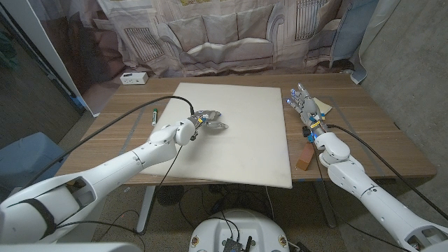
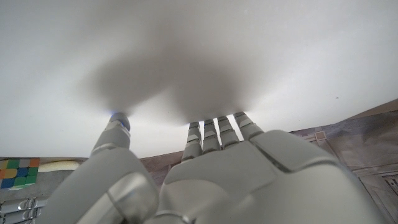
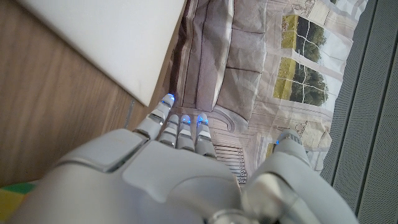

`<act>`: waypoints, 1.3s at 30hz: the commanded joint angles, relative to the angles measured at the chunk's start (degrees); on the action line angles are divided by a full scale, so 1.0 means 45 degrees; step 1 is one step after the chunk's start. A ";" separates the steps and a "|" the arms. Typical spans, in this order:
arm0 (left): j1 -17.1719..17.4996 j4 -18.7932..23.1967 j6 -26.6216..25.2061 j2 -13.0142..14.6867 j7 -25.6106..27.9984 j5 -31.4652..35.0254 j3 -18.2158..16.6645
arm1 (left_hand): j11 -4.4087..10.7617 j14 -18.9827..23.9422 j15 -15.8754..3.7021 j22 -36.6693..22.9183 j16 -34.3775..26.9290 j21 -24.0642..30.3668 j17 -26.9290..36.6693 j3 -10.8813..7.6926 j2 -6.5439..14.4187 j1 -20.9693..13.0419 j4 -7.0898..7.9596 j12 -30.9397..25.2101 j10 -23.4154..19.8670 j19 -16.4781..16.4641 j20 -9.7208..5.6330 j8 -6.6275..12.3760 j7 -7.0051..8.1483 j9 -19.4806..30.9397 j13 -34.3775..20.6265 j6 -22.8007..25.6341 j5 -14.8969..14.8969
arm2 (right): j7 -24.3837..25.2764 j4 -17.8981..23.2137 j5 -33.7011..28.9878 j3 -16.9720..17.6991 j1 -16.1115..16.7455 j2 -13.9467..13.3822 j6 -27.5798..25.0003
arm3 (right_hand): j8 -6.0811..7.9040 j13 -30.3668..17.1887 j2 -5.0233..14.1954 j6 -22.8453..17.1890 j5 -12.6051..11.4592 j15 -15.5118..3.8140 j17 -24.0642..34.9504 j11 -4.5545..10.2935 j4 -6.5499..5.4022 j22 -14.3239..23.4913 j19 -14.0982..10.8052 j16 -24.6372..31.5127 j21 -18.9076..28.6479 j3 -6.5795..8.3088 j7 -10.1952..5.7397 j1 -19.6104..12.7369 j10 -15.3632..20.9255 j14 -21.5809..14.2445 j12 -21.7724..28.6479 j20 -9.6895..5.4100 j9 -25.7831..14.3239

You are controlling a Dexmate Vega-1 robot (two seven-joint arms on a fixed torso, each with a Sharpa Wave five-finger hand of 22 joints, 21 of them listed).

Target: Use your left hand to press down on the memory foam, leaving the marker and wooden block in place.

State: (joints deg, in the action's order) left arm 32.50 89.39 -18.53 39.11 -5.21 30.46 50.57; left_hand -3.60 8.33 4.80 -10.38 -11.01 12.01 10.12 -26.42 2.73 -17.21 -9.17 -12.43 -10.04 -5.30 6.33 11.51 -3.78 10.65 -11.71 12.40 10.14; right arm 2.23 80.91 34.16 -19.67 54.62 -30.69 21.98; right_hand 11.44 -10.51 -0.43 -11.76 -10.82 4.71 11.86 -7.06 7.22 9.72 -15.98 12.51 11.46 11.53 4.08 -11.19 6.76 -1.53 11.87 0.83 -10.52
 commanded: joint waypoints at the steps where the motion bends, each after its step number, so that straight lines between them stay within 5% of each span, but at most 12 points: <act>1: 0.0064 0.0258 -0.0025 0.0065 0.0356 0.0170 -0.0192 | 0.0030 -0.0004 -0.0017 -0.0004 0.0018 -0.0030 0.0006 -0.0071 -0.0042 -0.0154 -0.0022 -0.0077 0.0019 -0.0022 0.0102 -0.0023 -0.0040 -0.0001 -0.0008 0.0026 0.0030 | -0.0011 -0.0125 -0.0027 -0.0011 -0.0051 0.0150 0.0280 | -0.0021 -0.0079 0.0085 -0.0140 -0.0008 0.0013 0.0022 -0.0030 0.0013 0.0040 -0.0175 -0.0009 0.0037 -0.0068 -0.0020 -0.0028 0.0131 -0.0082 -0.0029 0.0030 -0.0044; 39: 0.0952 0.2094 -0.0234 0.0766 0.1521 0.0747 -0.1279 | 0.0063 0.0164 -0.0094 -0.0006 0.0002 -0.0057 0.0009 0.0041 -0.0314 -0.0231 -0.0006 -0.0116 -0.0156 -0.0039 0.0048 -0.0083 -0.0018 0.0000 -0.0011 0.0022 -0.0025 | -0.0117 -0.0252 0.0034 0.0003 0.0028 0.0298 0.0638 | -0.0036 -0.0082 0.0116 -0.0175 -0.0006 0.0048 0.0030 -0.0054 0.0007 0.0040 -0.0333 0.0000 0.0040 -0.0080 -0.0005 -0.0035 0.0205 -0.0231 -0.0043 0.0021 -0.0046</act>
State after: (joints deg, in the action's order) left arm 35.10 96.36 -19.69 41.76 -0.83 33.46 46.70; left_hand -3.16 8.71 4.60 -10.41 -11.02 12.03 10.14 -26.42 1.96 -17.97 -9.16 -12.64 -10.24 -5.65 6.54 11.47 -4.38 10.67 -11.74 12.98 10.15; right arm 1.60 79.37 34.14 -19.96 54.19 -29.25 24.47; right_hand 11.44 -10.80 -0.43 -11.76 -10.82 4.71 11.86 -7.37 7.22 9.73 -17.10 12.51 11.47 11.53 4.08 -11.19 7.07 -2.15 11.87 0.93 -10.52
